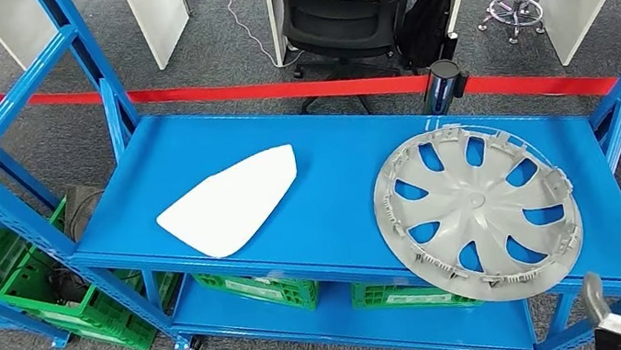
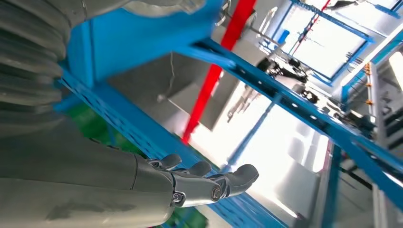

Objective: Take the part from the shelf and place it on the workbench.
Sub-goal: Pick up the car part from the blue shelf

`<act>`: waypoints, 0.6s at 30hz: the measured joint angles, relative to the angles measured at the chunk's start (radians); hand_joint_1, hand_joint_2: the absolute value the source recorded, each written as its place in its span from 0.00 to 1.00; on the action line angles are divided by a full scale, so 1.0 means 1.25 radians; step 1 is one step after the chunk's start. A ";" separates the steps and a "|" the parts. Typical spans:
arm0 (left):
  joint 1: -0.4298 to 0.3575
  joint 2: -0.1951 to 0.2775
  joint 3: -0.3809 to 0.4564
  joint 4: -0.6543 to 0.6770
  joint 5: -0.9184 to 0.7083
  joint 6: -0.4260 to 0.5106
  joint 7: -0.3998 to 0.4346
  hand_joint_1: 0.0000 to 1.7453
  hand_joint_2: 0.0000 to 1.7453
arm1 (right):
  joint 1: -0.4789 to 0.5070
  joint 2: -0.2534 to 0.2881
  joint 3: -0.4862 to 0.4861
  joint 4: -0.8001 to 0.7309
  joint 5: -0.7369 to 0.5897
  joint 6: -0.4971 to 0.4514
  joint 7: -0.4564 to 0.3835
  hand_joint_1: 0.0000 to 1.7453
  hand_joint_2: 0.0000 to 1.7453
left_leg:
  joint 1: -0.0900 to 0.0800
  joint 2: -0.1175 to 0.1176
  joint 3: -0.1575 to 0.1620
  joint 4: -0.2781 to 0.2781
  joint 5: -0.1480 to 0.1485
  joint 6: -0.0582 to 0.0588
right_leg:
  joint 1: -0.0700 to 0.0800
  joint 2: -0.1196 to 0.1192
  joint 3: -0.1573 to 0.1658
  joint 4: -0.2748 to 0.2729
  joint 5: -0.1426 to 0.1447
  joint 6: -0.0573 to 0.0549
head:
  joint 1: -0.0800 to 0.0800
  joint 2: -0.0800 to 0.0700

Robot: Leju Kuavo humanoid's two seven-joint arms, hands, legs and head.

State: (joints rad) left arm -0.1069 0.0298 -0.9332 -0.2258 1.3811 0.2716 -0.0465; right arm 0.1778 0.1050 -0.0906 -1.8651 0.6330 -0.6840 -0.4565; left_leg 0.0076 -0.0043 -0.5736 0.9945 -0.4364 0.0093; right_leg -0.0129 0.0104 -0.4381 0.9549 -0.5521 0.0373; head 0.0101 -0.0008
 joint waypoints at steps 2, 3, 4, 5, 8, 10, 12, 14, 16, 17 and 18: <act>0.000 0.000 -0.001 0.000 0.000 0.000 0.000 0.00 0.00 | 0.001 -0.006 0.011 -0.021 0.035 0.000 0.030 0.00 1.00 | 0.000 0.000 0.000 0.000 0.000 0.000 | 0.000 0.000 0.000 0.000 0.000 0.000 | 0.000 0.000; 0.000 0.000 -0.001 0.000 0.000 0.000 0.000 0.00 0.00 | 0.001 -0.011 0.018 -0.030 0.048 0.000 0.047 0.00 1.00 | 0.000 0.000 0.000 0.000 0.000 0.000 | 0.000 0.000 0.000 0.000 0.000 0.000 | 0.000 0.000; -0.001 0.000 -0.001 0.000 0.000 0.000 0.000 0.00 0.00 | -0.001 -0.017 0.025 -0.038 0.059 0.000 0.064 0.00 1.00 | 0.000 0.000 0.000 0.000 0.000 0.000 | 0.000 0.000 0.000 0.000 0.000 0.000 | 0.000 0.000; -0.001 0.000 -0.001 0.000 0.000 0.000 0.000 0.00 0.00 | -0.003 -0.023 0.033 -0.044 0.066 0.000 0.082 0.00 1.00 | 0.000 0.000 0.000 0.000 0.000 0.000 | 0.000 0.000 0.000 0.000 0.000 0.000 | 0.000 0.000; -0.001 0.000 -0.001 0.000 0.000 0.000 0.000 0.00 0.00 | -0.013 -0.048 0.062 -0.060 0.082 0.002 0.135 0.00 1.00 | 0.000 0.000 -0.001 0.000 0.000 0.000 | 0.000 0.000 0.000 0.000 0.000 0.000 | 0.000 0.000; -0.001 0.000 -0.001 0.000 0.001 0.000 0.000 0.00 0.00 | -0.023 -0.067 0.084 -0.072 0.090 0.009 0.170 0.00 1.00 | 0.000 0.000 -0.001 0.000 0.000 0.000 | 0.000 0.000 0.000 0.000 0.000 0.000 | 0.000 0.000; -0.001 0.000 -0.001 0.000 0.001 0.000 0.001 0.00 0.00 | -0.035 -0.088 0.109 -0.084 0.098 0.023 0.211 0.00 1.00 | 0.000 0.000 -0.001 0.000 0.000 0.000 | 0.000 0.000 0.000 0.000 0.000 0.000 | 0.000 0.000; -0.002 0.000 -0.001 0.000 0.001 0.000 0.001 0.00 0.00 | -0.047 -0.109 0.134 -0.094 0.106 0.042 0.250 0.00 1.00 | 0.000 0.000 -0.001 0.000 0.000 0.000 | 0.000 0.000 0.000 0.000 0.000 0.000 | 0.000 0.000; -0.002 0.000 -0.001 0.000 0.002 0.000 0.002 0.00 0.00 | -0.058 -0.129 0.159 -0.102 0.112 0.059 0.285 0.00 1.00 | 0.000 0.000 -0.001 0.000 0.000 0.000 | 0.000 0.000 0.000 0.000 0.000 0.000 | 0.000 0.000; -0.002 0.000 -0.001 0.000 0.002 -0.001 0.002 0.00 0.00 | -0.063 -0.141 0.173 -0.107 0.116 0.068 0.303 0.00 1.00 | 0.000 0.000 -0.001 0.000 0.000 0.000 | 0.000 0.000 0.000 0.000 0.000 0.000 | 0.000 0.000; -0.002 0.000 -0.001 0.000 0.003 -0.001 0.003 0.00 0.00 | -0.069 -0.152 0.185 -0.112 0.119 0.077 0.321 0.00 1.00 | 0.000 0.000 -0.001 0.000 0.000 0.000 | 0.000 0.000 0.000 0.000 0.000 0.000 | 0.000 0.000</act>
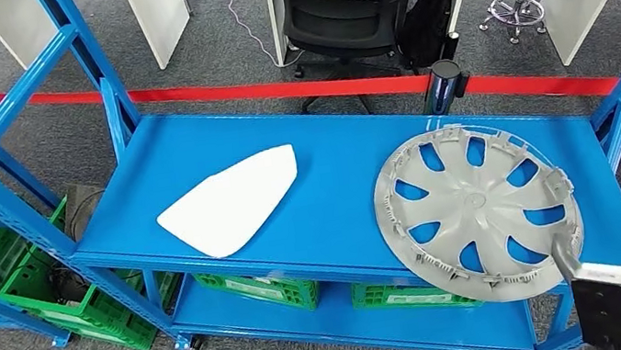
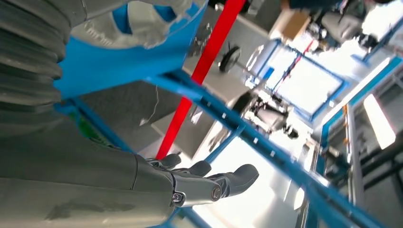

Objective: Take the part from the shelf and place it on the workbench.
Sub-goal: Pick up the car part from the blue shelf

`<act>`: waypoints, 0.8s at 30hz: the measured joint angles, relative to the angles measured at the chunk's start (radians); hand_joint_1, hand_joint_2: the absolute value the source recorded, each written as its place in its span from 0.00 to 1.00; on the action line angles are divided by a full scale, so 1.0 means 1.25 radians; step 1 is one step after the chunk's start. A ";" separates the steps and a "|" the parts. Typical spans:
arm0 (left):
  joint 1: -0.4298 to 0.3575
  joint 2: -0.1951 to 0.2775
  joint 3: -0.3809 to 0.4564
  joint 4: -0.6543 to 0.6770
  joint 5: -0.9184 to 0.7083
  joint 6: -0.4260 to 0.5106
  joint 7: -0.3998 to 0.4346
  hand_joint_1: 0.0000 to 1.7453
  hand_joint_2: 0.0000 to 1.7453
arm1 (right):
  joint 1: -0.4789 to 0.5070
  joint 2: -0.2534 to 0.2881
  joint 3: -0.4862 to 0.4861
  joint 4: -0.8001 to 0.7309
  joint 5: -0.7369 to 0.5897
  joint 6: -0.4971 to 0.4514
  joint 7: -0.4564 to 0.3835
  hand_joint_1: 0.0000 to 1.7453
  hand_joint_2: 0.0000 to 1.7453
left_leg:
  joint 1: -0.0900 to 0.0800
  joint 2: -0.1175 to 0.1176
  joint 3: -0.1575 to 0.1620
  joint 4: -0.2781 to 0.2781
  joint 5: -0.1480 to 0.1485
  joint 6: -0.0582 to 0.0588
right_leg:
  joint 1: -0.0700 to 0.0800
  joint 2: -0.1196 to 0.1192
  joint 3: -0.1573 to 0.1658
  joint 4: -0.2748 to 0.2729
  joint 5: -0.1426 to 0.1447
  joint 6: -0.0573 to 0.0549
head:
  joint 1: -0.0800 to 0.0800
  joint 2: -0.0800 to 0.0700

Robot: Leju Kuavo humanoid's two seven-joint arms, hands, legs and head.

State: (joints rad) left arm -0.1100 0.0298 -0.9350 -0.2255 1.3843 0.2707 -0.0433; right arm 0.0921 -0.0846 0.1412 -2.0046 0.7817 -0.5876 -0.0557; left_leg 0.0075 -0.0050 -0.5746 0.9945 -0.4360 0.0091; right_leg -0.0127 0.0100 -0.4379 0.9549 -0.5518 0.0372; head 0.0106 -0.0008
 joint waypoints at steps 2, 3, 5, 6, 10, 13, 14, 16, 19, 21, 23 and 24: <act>-0.001 0.000 0.000 0.000 0.000 0.000 0.001 0.00 0.00 | -0.011 -0.023 0.026 -0.008 0.006 0.019 0.036 0.00 1.00 | 0.000 0.000 0.000 0.000 0.000 0.000 | 0.000 0.000 0.000 0.000 0.000 0.000 | 0.000 0.000; -0.001 0.000 0.000 0.000 0.001 0.000 0.003 0.00 0.00 | -0.018 -0.034 0.041 -0.012 0.010 0.030 0.055 0.00 1.00 | 0.000 0.000 0.000 0.000 0.000 0.000 | 0.000 0.000 0.000 0.000 0.000 0.000 | 0.000 0.000; -0.002 0.000 0.000 0.000 0.001 0.000 0.006 0.00 0.00 | -0.031 -0.056 0.068 -0.018 0.018 0.053 0.094 0.00 1.00 | 0.000 0.000 0.000 0.000 0.000 0.000 | 0.000 0.000 0.000 0.000 0.000 0.000 | 0.000 0.000; -0.002 0.000 0.000 0.000 0.001 0.000 0.007 0.00 0.00 | -0.037 -0.064 0.079 -0.021 0.023 0.064 0.114 0.00 1.00 | 0.000 0.000 0.000 0.000 0.000 0.000 | 0.000 0.000 0.000 0.000 0.000 0.000 | 0.000 0.000; -0.003 0.000 0.000 0.000 0.003 0.000 0.010 0.00 0.00 | -0.065 -0.108 0.137 -0.031 0.047 0.110 0.190 0.00 1.00 | 0.000 0.000 -0.001 0.000 0.000 0.000 | 0.000 0.000 0.000 0.000 0.000 0.000 | 0.000 0.000; -0.003 0.000 0.000 0.000 0.004 0.000 0.013 0.00 0.00 | -0.084 -0.138 0.182 -0.035 0.066 0.142 0.243 0.00 1.00 | 0.000 -0.001 -0.001 0.000 0.000 0.000 | 0.000 -0.001 0.000 0.000 0.000 0.000 | 0.000 0.000; -0.004 0.000 0.000 0.001 0.004 0.000 0.014 0.00 0.00 | -0.091 -0.148 0.197 -0.037 0.073 0.153 0.263 0.00 1.00 | 0.000 -0.001 -0.001 0.000 0.000 0.000 | 0.000 -0.001 0.000 0.000 0.000 0.000 | 0.000 0.000; -0.004 0.000 0.000 0.001 0.005 0.001 0.017 0.00 0.00 | -0.104 -0.168 0.225 -0.039 0.088 0.173 0.303 0.00 1.00 | 0.000 -0.001 -0.001 0.000 0.000 0.000 | 0.000 -0.001 0.000 0.000 0.000 0.000 | 0.000 0.000; -0.005 0.000 0.000 0.001 0.006 0.003 0.022 0.00 0.00 | -0.119 -0.196 0.264 -0.040 0.115 0.204 0.369 0.00 1.00 | 0.000 -0.001 -0.001 0.000 0.000 0.000 | 0.000 -0.001 0.000 0.000 0.000 0.000 | 0.000 0.000; -0.005 0.000 0.000 0.001 0.007 0.004 0.024 0.00 0.00 | -0.127 -0.213 0.287 -0.042 0.133 0.224 0.412 0.00 1.00 | 0.000 -0.001 -0.001 0.000 0.000 0.000 | 0.000 -0.001 0.000 0.000 0.000 0.000 | 0.000 0.000; -0.005 0.000 0.000 0.002 0.008 0.006 0.024 0.00 0.00 | -0.135 -0.230 0.309 -0.044 0.150 0.242 0.450 0.00 1.00 | 0.000 -0.001 -0.001 0.000 0.000 0.000 | 0.000 -0.001 0.000 0.000 0.000 0.000 | 0.000 0.000; -0.006 0.000 0.000 0.002 0.008 0.006 0.025 0.00 0.00 | -0.138 -0.237 0.320 -0.045 0.156 0.249 0.464 0.00 1.00 | 0.000 -0.001 -0.001 0.000 0.000 0.000 | 0.000 -0.001 0.000 0.000 0.000 0.000 | 0.000 0.000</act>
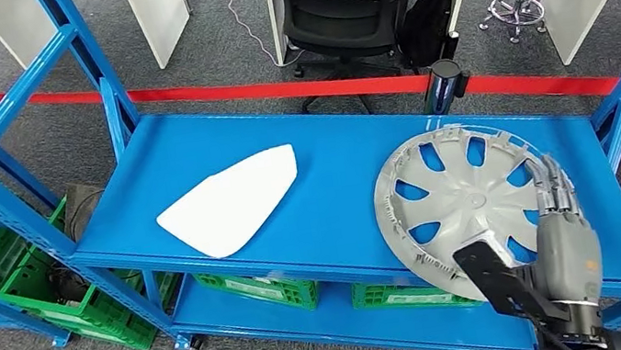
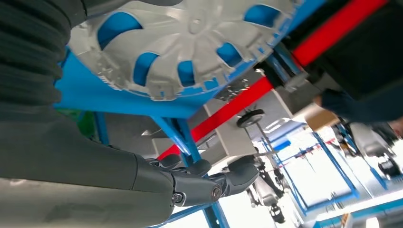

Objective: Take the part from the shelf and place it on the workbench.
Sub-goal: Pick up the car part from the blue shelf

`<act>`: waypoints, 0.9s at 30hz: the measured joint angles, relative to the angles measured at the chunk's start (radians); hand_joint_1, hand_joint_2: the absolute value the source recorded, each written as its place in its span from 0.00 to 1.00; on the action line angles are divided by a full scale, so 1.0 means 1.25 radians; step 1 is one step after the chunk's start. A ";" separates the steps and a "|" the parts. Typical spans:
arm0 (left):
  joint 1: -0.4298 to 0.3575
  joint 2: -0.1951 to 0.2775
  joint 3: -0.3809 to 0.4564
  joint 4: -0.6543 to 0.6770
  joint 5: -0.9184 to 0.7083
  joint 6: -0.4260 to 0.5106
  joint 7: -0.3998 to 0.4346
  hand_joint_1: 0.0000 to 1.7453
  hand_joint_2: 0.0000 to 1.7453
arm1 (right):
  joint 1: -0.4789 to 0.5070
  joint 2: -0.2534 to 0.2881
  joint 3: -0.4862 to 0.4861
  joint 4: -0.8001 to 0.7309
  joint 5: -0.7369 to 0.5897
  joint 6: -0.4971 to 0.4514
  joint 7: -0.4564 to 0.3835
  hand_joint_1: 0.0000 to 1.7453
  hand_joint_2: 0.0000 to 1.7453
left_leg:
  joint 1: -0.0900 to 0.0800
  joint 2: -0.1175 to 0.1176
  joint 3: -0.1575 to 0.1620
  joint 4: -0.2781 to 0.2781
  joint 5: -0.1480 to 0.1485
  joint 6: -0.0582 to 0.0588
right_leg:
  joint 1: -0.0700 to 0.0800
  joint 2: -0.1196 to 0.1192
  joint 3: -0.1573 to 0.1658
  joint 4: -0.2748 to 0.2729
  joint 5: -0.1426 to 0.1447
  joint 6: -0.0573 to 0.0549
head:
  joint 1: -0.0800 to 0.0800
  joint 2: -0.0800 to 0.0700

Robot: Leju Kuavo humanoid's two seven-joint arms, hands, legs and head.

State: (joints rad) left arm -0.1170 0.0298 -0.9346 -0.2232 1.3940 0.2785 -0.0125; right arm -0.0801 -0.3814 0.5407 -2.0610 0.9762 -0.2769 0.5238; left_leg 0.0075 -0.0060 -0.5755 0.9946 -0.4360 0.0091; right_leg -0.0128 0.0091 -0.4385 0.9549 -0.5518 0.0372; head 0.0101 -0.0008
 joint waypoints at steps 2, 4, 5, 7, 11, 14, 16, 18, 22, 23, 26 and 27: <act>0.000 0.000 0.000 0.001 0.000 0.000 0.001 0.00 0.00 | -0.004 -0.012 0.016 -0.001 0.006 0.006 0.015 0.00 1.00 | 0.000 0.000 0.000 0.000 0.000 0.000 | 0.000 0.000 0.000 0.000 0.000 0.000 | 0.000 0.000; 0.000 0.000 0.000 0.001 0.000 0.001 0.001 0.00 0.00 | -0.007 -0.022 0.029 -0.001 0.007 0.008 0.018 0.00 1.00 | 0.000 0.000 0.000 0.000 0.000 0.000 | 0.000 0.000 0.000 0.000 0.000 0.000 | 0.000 0.000; 0.000 0.000 0.000 0.001 0.000 0.001 0.001 0.00 0.00 | -0.008 -0.027 0.035 -0.001 0.008 0.009 0.019 0.00 1.00 | 0.000 0.000 0.000 0.000 0.000 0.000 | 0.000 0.000 0.000 0.000 0.000 0.000 | 0.000 0.000; 0.000 0.000 0.000 0.002 0.000 0.001 0.001 0.00 0.00 | -0.011 -0.034 0.045 -0.001 0.008 0.010 0.020 0.00 1.00 | 0.000 0.000 0.000 0.000 0.000 0.000 | 0.000 0.000 0.000 0.000 0.000 0.000 | 0.000 0.000; 0.000 0.000 0.000 0.002 0.000 0.001 0.001 0.00 0.00 | -0.014 -0.045 0.061 -0.001 0.011 0.012 0.023 0.00 1.00 | 0.000 0.000 0.000 0.000 0.000 0.000 | 0.000 0.000 0.000 0.000 0.000 0.000 | 0.000 0.000; 0.000 0.000 0.000 0.002 0.000 0.001 0.002 0.00 0.75 | -0.014 -0.054 0.069 -0.005 0.013 0.028 0.037 0.00 1.00 | 0.000 0.000 0.000 0.000 0.000 0.000 | 0.000 0.000 0.000 0.000 0.000 0.000 | 0.000 0.000; 0.000 0.000 0.000 0.002 0.002 0.001 0.002 0.00 1.00 | -0.015 -0.060 0.074 -0.009 0.003 0.049 0.050 0.00 1.00 | 0.000 0.000 0.000 0.000 0.000 0.000 | 0.000 0.000 0.000 0.000 0.000 0.000 | 0.000 0.000; 0.000 0.000 0.000 0.003 0.004 0.000 0.002 0.00 1.00 | -0.017 -0.067 0.080 -0.015 -0.028 0.074 0.063 0.00 1.00 | 0.000 0.000 0.000 0.000 0.000 0.000 | 0.000 0.000 0.000 0.000 0.000 0.000 | 0.000 0.000; 0.000 -0.001 0.000 0.003 0.006 -0.007 -0.010 0.00 0.25 | -0.027 -0.083 0.097 -0.028 -0.135 0.122 0.078 0.00 1.00 | 0.000 0.000 0.000 0.000 0.000 0.000 | 0.000 0.000 0.000 0.000 0.000 0.000 | 0.001 0.000; 0.000 -0.001 0.000 0.004 0.006 -0.009 -0.015 0.00 0.00 | -0.028 -0.088 0.101 -0.032 -0.153 0.128 0.082 0.00 1.00 | 0.000 0.000 0.000 0.000 0.000 0.000 | 0.000 0.000 0.000 0.000 0.000 0.000 | 0.001 0.000; 0.000 -0.001 0.000 0.005 0.006 -0.011 -0.026 0.00 0.00 | -0.031 -0.102 0.112 -0.043 -0.163 0.135 0.099 0.00 1.00 | 0.000 0.000 0.000 0.000 0.000 0.000 | 0.000 0.000 0.000 0.000 0.000 0.000 | 0.001 0.000; 0.000 -0.001 0.000 0.005 0.007 -0.013 -0.029 0.00 0.00 | -0.031 -0.106 0.116 -0.046 -0.154 0.131 0.104 0.00 1.00 | 0.000 0.000 0.000 0.000 0.000 0.000 | 0.000 0.000 0.000 0.000 0.000 0.000 | 0.001 0.000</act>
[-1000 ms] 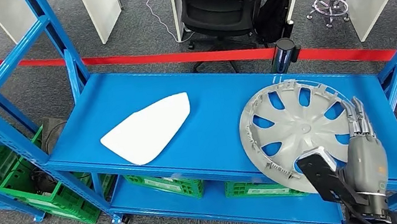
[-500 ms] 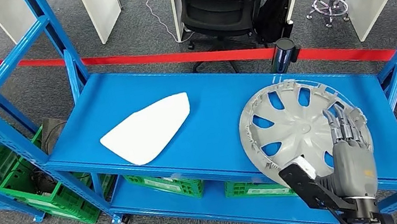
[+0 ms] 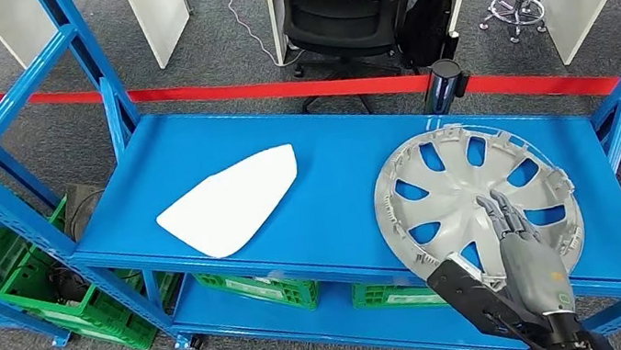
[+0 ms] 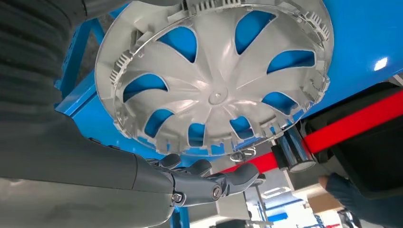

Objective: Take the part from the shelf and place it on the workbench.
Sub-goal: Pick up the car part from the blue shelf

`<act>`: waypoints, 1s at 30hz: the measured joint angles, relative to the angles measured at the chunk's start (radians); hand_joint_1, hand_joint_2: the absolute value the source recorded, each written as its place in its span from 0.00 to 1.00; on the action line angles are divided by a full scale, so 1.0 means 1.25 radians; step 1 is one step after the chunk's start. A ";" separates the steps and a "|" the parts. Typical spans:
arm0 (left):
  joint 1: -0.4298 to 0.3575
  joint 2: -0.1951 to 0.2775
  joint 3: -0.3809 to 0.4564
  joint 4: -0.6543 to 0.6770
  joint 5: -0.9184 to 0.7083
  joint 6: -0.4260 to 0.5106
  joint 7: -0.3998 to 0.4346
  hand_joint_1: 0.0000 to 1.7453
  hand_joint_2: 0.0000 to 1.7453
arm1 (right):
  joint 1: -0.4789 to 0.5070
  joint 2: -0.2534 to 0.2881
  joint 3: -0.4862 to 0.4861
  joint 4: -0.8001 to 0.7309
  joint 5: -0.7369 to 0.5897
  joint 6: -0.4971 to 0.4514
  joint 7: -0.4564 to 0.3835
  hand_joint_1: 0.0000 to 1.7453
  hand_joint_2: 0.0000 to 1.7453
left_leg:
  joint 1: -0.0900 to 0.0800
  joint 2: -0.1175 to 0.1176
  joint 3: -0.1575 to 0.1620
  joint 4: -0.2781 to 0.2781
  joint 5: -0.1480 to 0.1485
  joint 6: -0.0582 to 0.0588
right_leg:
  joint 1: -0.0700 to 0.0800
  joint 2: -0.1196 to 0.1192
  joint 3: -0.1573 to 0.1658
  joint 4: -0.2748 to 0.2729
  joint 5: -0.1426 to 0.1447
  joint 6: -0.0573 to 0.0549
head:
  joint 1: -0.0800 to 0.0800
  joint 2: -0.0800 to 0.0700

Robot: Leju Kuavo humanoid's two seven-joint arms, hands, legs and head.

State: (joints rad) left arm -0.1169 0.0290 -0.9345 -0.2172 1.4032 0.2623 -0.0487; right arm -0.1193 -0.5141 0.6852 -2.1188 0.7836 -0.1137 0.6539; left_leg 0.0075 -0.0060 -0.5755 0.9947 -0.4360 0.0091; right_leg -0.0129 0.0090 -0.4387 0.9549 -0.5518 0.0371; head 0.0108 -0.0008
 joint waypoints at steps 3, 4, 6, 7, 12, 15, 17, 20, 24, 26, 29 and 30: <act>0.000 -0.001 0.001 0.000 0.005 -0.005 -0.010 0.00 0.00 | 0.005 -0.007 0.007 -0.007 0.047 -0.047 0.007 0.00 1.00 | 0.000 0.000 0.000 0.000 0.000 0.000 | 0.000 0.000 0.000 0.000 0.000 0.000 | 0.000 0.000; 0.000 -0.001 0.001 0.001 0.005 -0.005 -0.011 0.00 0.00 | 0.009 -0.008 0.009 -0.008 0.058 -0.066 0.007 0.00 1.00 | 0.000 0.000 0.000 0.000 0.000 0.000 | 0.000 0.000 0.000 0.000 0.000 0.000 | 0.000 0.000; 0.000 -0.003 0.001 0.001 0.005 -0.005 -0.014 0.00 0.00 | 0.016 -0.008 0.012 -0.009 0.066 -0.097 0.008 0.00 1.00 | 0.000 0.000 0.000 0.000 0.000 0.000 | 0.000 0.000 0.000 0.000 0.000 0.000 | 0.000 0.000; 0.000 -0.003 0.002 0.001 0.005 -0.005 -0.017 0.00 0.00 | 0.019 -0.008 0.013 -0.009 0.064 -0.108 0.008 0.00 1.00 | 0.000 0.000 0.000 0.000 0.000 0.000 | 0.000 0.000 0.000 0.000 0.000 0.000 | 0.000 0.000; 0.000 -0.004 0.003 0.001 0.005 -0.022 -0.063 0.00 0.00 | 0.031 -0.010 0.014 -0.009 0.046 -0.144 0.001 0.00 1.00 | 0.000 0.000 0.000 0.000 0.000 0.000 | 0.000 0.000 0.000 0.000 0.000 0.000 | 0.000 0.000; 0.000 -0.004 0.003 0.001 0.005 -0.029 -0.073 0.00 0.00 | 0.037 -0.014 0.014 -0.008 0.043 -0.149 -0.001 0.00 1.00 | 0.000 0.000 0.000 0.000 0.000 0.000 | 0.000 0.000 0.000 0.000 0.000 0.000 | 0.000 0.000; 0.000 -0.004 0.003 0.001 0.005 -0.030 -0.073 0.00 0.00 | 0.040 -0.015 0.014 -0.008 0.043 -0.147 -0.001 0.00 1.00 | 0.000 0.000 0.000 0.000 0.000 0.000 | 0.000 0.000 0.000 0.000 0.000 0.000 | 0.000 0.000; 0.000 -0.004 0.003 0.001 0.002 -0.034 -0.071 0.00 0.00 | 0.042 -0.020 0.014 -0.007 0.042 -0.122 0.008 0.00 1.00 | 0.000 0.000 0.000 0.000 0.000 0.000 | 0.000 0.000 0.000 0.000 0.000 0.000 | 0.000 0.000; 0.000 -0.004 0.003 0.002 -0.003 -0.036 -0.063 0.00 0.00 | 0.044 -0.029 0.014 -0.003 0.025 -0.083 0.015 0.00 1.00 | 0.000 0.000 0.000 0.000 0.000 0.000 | 0.000 0.000 0.000 0.000 0.000 0.000 | 0.000 0.000; 0.000 -0.004 0.003 0.002 -0.005 -0.035 -0.055 0.00 0.00 | 0.048 -0.033 0.014 0.001 0.011 -0.073 0.016 0.00 1.00 | 0.000 0.000 0.000 0.000 0.000 0.000 | 0.000 0.000 0.000 0.000 0.000 0.000 | 0.000 0.000; 0.000 -0.004 0.003 0.003 -0.011 -0.035 -0.045 0.00 0.00 | 0.056 -0.037 0.014 0.010 -0.003 -0.057 0.016 0.00 1.00 | 0.000 0.000 0.000 0.000 0.000 0.000 | 0.000 0.000 0.000 0.000 0.000 0.000 | 0.000 0.000; 0.000 -0.004 0.003 0.003 -0.013 -0.035 -0.042 0.00 0.00 | 0.058 -0.039 0.014 0.015 -0.007 -0.052 0.016 0.00 1.00 | 0.000 0.000 0.000 0.000 0.000 0.000 | 0.000 0.000 0.000 0.000 0.000 0.000 | 0.000 0.000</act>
State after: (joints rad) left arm -0.1168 0.0244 -0.9309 -0.2129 1.3870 0.2185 -0.1008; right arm -0.0469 -0.5623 0.7023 -2.1000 0.7748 -0.1785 0.6743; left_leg 0.0075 -0.0059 -0.5758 0.9947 -0.4361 0.0091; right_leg -0.0128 0.0091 -0.4390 0.9548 -0.5519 0.0372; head 0.0108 -0.0008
